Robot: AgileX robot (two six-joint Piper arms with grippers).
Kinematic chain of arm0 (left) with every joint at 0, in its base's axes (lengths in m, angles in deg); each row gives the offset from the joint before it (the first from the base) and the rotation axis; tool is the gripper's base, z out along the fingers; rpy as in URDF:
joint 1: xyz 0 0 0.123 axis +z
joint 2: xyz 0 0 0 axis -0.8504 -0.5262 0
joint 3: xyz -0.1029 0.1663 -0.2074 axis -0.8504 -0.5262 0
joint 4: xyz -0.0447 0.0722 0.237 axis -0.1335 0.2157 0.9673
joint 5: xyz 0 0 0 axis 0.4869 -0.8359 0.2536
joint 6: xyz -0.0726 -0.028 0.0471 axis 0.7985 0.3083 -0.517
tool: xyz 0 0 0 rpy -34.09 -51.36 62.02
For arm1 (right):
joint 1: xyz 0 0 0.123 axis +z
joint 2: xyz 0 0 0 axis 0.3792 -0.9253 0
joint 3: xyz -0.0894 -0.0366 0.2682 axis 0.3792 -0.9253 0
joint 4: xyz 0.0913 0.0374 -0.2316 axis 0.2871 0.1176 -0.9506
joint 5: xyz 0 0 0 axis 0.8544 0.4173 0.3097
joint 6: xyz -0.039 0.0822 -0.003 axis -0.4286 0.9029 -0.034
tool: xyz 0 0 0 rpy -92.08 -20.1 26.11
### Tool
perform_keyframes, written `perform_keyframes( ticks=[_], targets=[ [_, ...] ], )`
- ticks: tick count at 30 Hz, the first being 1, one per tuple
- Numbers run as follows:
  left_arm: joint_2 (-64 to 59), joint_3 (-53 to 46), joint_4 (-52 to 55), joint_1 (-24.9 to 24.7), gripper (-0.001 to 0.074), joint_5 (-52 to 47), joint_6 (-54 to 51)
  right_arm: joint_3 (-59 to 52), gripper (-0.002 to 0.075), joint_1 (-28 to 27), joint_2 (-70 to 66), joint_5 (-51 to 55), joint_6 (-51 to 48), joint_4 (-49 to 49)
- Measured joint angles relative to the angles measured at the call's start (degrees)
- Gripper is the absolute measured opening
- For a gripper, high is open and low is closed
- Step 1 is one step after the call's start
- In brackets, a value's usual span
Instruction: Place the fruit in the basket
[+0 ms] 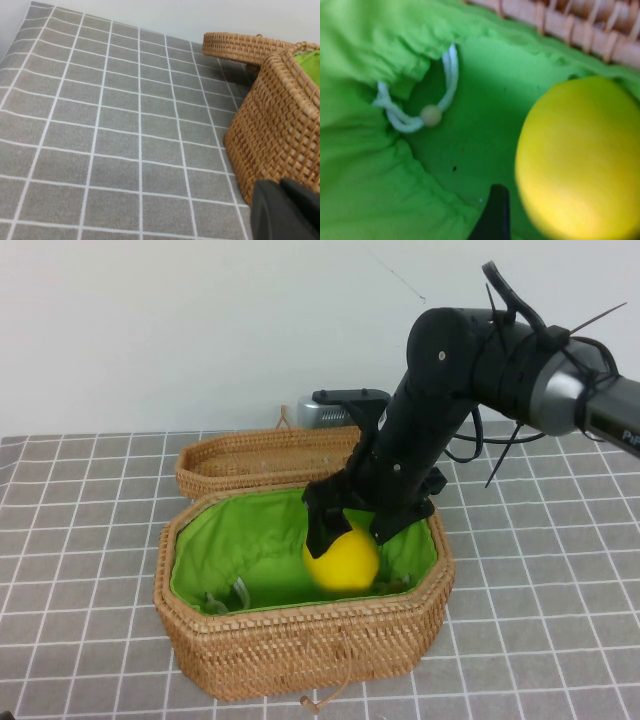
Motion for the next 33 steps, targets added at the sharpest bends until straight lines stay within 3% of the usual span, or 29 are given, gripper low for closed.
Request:
perform_keyframes(
  ticks=[10, 13, 15, 17, 20, 27, 33],
  targets=[
    [0.00, 0.00, 0.00, 0.00, -0.0003, 0.00, 0.10, 1.75, 0.0668, -0.10, 0.00, 0.53, 2.57, -0.22],
    [0.00, 0.00, 0.00, 0.00, -0.0003, 0.00, 0.10, 6.34, 0.0505, -0.10, 0.00, 4.88, 2.11, -0.65],
    [-0.05, 0.00, 0.00, 0.00, -0.0003, 0.00, 0.10, 11.01, 0.0298, -0.10, 0.00, 6.16, 1.45, -1.03],
    [-0.05, 0.00, 0.00, 0.00, -0.0003, 0.00, 0.10, 14.94, 0.0143, -0.10, 0.39, 6.01, 0.64, -1.62],
    [-0.05, 0.00, 0.00, 0.00, -0.0003, 0.00, 0.10, 18.55, 0.0043, -0.10, 3.93, 6.27, 0.99, -3.73],
    [-0.05, 0.00, 0.00, 0.00, -0.0003, 0.00, -0.01, 19.90, 0.0002, -0.10, 19.76, 6.61, 4.20, -24.29],
    [-0.05, 0.00, 0.00, 0.00, -0.0003, 0.00, -0.01, 16.28, 0.0000, -0.10, 32.25, 6.71, 5.98, -30.74]
  ],
)
